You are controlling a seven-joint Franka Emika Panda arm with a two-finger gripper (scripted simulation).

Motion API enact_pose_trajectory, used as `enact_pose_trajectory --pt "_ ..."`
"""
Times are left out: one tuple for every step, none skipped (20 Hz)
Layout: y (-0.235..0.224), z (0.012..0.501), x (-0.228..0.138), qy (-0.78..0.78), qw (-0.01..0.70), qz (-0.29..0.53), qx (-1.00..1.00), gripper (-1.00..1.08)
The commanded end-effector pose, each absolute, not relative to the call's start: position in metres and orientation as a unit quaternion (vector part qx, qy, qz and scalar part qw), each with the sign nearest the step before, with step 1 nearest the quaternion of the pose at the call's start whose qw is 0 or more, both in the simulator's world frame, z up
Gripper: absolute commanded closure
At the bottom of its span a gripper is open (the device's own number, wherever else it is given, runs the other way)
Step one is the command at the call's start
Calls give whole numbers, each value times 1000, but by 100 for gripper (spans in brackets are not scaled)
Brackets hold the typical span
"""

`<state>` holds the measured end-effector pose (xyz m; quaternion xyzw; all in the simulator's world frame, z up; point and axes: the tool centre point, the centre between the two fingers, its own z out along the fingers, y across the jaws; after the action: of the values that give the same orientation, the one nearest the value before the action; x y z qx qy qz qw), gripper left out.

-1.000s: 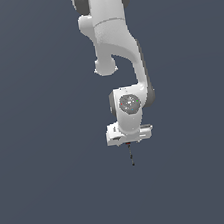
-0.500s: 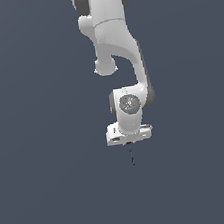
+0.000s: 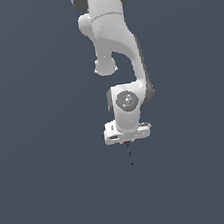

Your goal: Pick up the object and move it to a goal position.

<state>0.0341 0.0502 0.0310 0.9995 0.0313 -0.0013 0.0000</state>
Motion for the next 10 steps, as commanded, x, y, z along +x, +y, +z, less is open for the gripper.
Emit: enact_pose_trajectory --pt "43 44 35 31 0 0 1000 108" --pt "40 51 35 31 0 0 1000 108" --pt "36 58 36 31 0 0 1000 108" --pt "32 66 36 31 0 0 1000 108" --pt "28 74 36 31 0 0 1000 108" --pt "24 83 37 31 0 0 1000 108" --pt "19 93 37 31 0 0 1000 108" --pt "14 102 37 31 0 0 1000 108" --pt "8 113 38 31 0 0 1000 108" --pt "3 124 38 31 0 0 1000 108"
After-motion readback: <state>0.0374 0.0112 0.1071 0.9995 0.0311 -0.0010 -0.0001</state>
